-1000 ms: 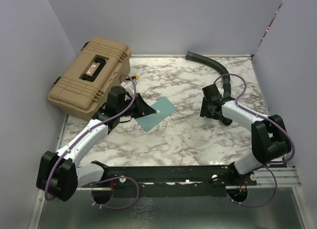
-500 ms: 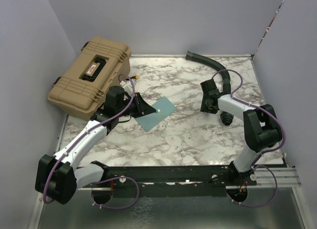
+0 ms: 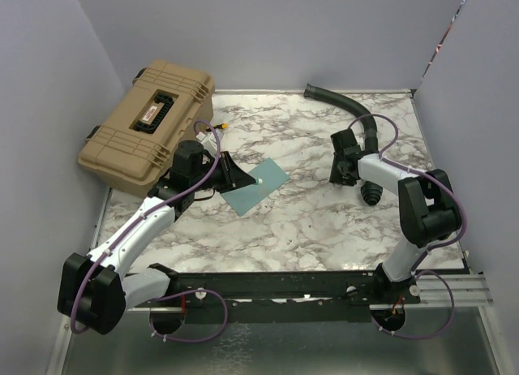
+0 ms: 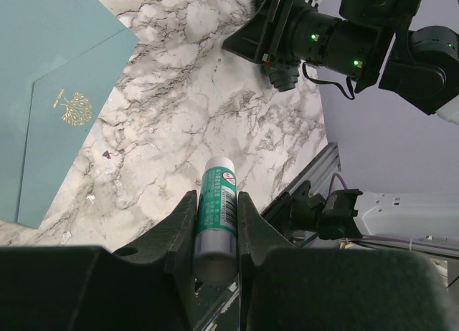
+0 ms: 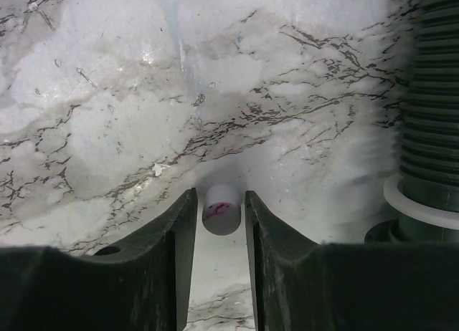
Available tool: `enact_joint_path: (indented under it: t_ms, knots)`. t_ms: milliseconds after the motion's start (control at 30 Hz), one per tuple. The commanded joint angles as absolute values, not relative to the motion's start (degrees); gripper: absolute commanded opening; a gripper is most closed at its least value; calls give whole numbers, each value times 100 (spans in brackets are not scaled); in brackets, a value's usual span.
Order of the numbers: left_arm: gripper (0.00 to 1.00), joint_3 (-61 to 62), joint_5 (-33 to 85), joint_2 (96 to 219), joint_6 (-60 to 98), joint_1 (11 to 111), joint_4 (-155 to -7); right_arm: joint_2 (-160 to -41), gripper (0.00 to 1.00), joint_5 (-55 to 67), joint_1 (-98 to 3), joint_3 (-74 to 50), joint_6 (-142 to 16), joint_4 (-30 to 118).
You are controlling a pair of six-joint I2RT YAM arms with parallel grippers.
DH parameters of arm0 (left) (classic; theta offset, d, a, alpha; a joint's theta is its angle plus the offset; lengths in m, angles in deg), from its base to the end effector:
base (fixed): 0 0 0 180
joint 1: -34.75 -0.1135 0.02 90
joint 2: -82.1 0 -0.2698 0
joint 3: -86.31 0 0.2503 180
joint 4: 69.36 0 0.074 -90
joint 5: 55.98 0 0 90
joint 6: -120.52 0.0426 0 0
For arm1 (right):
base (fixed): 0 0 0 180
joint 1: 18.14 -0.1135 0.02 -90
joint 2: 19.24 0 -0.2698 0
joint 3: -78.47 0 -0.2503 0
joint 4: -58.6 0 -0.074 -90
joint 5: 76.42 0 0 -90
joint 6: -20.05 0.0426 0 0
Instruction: Place the letter into the envelope and seal it
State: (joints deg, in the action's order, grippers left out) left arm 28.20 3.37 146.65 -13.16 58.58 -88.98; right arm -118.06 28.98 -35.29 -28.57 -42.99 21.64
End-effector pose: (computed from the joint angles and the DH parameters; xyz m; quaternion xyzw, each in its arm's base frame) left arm 0.2219 -0.1218 0.2804 -0.0032 0.8300 -0.4701 0.3000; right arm 0.3274 0.0892 0.1686 0.1137 0.9570 -0.0333 0.2647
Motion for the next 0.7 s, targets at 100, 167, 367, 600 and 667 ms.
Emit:
enact_joint_path:
  t_ms: [100,167,367,600,667]
  knots:
    - [0,2744,179,14583,-1325,5864,-8868,-11894,23,2639,-3453,-2817,-4312,2278]
    - [0,2739,179,14569,-1334,5858,-8873,-11889,14,2653,-3438,-2784,-4276,2219]
    - [0,2692,176,14527,-1362,5859,-8867,-11472,6,2474,-3431,-2767,-4194,2082]
    - [0,2395,166,14612,-1579,5857,-8647,-10005,6,777,-3431,-2942,-4121,2590]
    - [0,2323,87,14652,-1772,5862,-8391,-9647,6,-78,-3431,-2949,-3968,2837]
